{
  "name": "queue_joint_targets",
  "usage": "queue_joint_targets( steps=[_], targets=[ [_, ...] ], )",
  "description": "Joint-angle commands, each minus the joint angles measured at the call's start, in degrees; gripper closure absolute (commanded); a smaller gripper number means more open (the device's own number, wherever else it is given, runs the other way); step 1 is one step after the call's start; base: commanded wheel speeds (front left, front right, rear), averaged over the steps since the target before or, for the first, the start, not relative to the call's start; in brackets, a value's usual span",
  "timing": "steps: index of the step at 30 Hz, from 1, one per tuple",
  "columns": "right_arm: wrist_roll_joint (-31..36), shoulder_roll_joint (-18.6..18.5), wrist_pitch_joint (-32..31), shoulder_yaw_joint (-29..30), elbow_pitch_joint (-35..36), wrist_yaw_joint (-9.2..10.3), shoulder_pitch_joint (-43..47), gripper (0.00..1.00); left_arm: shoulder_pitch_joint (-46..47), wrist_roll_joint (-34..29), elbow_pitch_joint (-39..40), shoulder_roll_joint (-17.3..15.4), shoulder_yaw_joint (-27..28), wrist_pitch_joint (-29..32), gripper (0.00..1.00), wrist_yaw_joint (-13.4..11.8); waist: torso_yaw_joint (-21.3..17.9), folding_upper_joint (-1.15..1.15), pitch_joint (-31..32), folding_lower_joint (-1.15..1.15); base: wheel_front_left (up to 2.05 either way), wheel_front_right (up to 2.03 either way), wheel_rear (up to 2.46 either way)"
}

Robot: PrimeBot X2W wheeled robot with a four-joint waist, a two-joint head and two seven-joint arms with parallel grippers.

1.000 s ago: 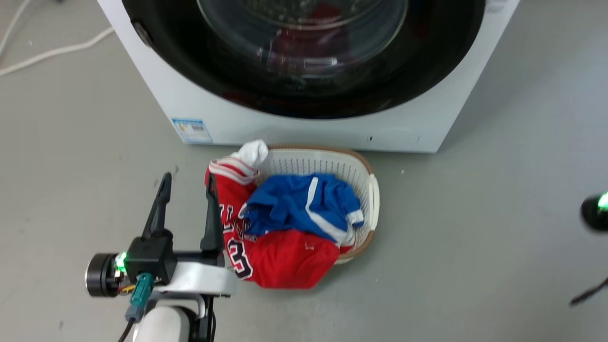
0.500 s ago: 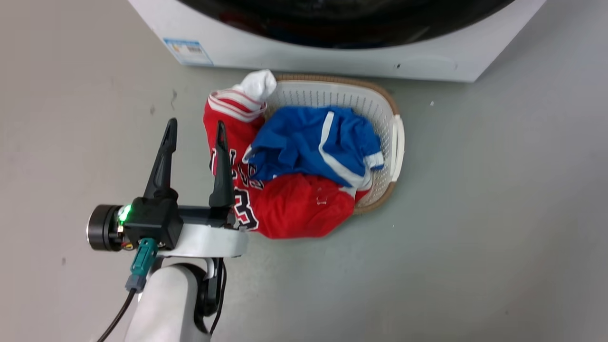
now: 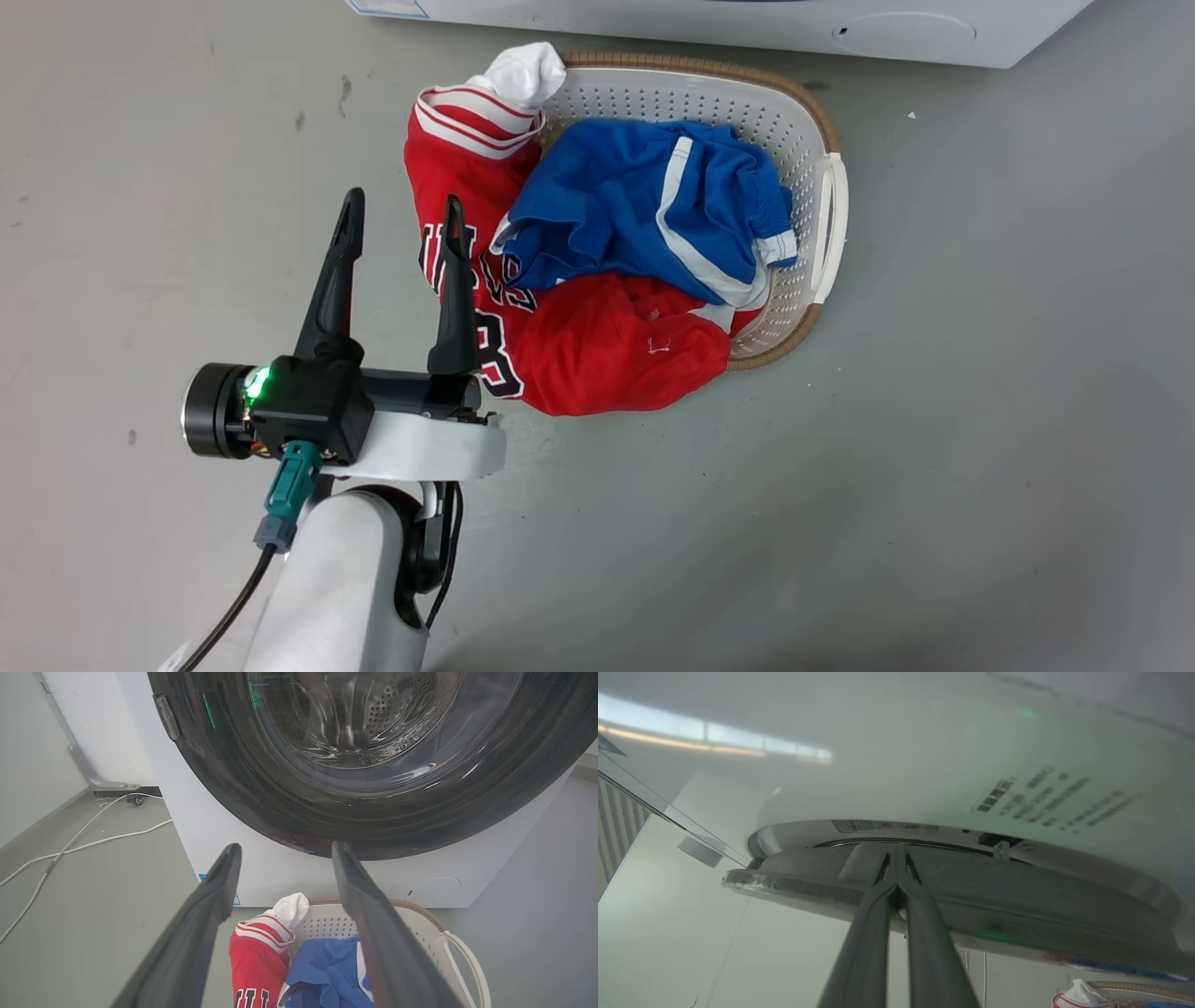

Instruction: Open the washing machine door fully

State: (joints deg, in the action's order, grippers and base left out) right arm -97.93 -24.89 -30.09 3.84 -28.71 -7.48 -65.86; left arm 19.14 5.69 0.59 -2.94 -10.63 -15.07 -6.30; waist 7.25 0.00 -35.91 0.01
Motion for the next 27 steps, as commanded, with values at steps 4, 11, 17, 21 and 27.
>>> queue_joint_targets(
  steps=[4, 11, 17, 21, 27],
  targets=[
    [1.97, -0.5, -1.7, -2.99, -0.18, -0.02, -2.78, 1.0, 1.41, 0.13, 0.12, 0.09, -0.57, -0.16, 0.0, -0.3, 0.25, 0.0, -0.74, -0.01, 0.0, 0.0, 0.0],
    [5.83, -0.86, -4.32, -8.32, -2.24, -0.02, -5.51, 1.0, 1.84, 0.45, -0.03, 0.09, -1.27, -0.16, 0.0, -0.31, 0.64, 0.0, -1.44, -0.01, 0.0, 0.0, 0.0],
    [6.88, -0.38, -5.67, -10.35, -1.68, -0.08, -4.27, 1.0, 1.24, 0.51, -0.59, 0.09, -1.07, -0.16, 0.0, -0.43, 0.25, 0.0, -0.56, -0.01, 0.0, 0.0, 0.0],
    [8.09, -0.8, -7.05, -11.97, -0.91, -0.08, -2.76, 1.0, 0.59, 0.41, -0.79, 0.1, -0.85, -0.16, 0.0, -0.4, -0.18, 0.0, 0.51, -0.01, 0.0, 0.0, 0.0],
    [8.2, -0.12, -8.98, -13.77, 1.66, -0.09, 0.76, 1.0, -0.4, 0.01, -0.94, 0.1, -0.33, -0.16, 0.0, -0.18, -1.04, 0.0, 2.83, -0.01, 0.0, 0.0, 0.0]
  ],
)
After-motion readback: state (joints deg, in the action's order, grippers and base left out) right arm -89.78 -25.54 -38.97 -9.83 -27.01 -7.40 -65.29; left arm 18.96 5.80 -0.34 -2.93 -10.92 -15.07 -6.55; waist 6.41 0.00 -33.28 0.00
